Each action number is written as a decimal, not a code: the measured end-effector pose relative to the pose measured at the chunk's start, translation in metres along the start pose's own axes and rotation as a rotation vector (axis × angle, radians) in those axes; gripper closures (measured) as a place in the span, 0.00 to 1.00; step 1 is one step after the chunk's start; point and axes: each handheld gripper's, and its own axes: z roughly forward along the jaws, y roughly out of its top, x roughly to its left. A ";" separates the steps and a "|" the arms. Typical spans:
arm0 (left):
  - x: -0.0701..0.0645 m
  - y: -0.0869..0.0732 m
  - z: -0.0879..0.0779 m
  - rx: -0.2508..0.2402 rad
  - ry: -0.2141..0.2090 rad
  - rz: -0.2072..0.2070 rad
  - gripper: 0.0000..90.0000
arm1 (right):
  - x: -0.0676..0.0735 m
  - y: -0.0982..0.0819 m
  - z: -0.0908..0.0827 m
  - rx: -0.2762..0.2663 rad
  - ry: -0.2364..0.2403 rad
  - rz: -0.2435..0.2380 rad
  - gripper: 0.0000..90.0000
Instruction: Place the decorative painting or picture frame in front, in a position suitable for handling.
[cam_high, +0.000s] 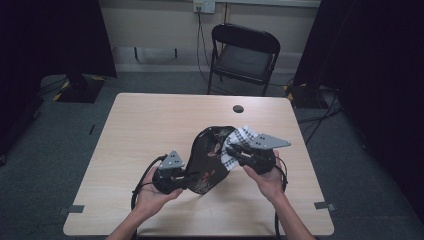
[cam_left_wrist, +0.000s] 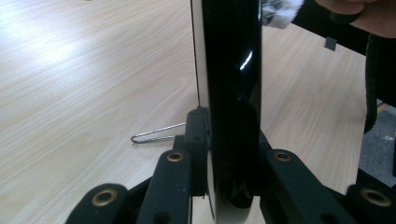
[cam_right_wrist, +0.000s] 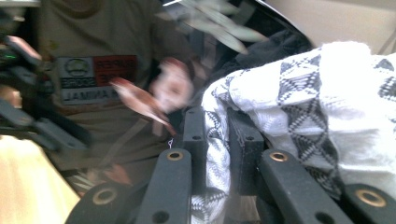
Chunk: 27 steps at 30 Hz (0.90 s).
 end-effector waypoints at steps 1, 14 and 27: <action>0.000 0.000 0.000 0.000 0.000 0.000 0.87 | 0.000 0.000 0.000 0.000 0.000 0.000 0.88; -0.001 -0.001 0.001 0.001 -0.002 0.001 0.86 | 0.012 0.001 0.004 0.005 0.039 -0.007 0.88; 0.000 -0.001 -0.001 0.011 -0.005 0.002 0.88 | 0.010 0.024 -0.010 -0.082 -0.005 -0.042 0.88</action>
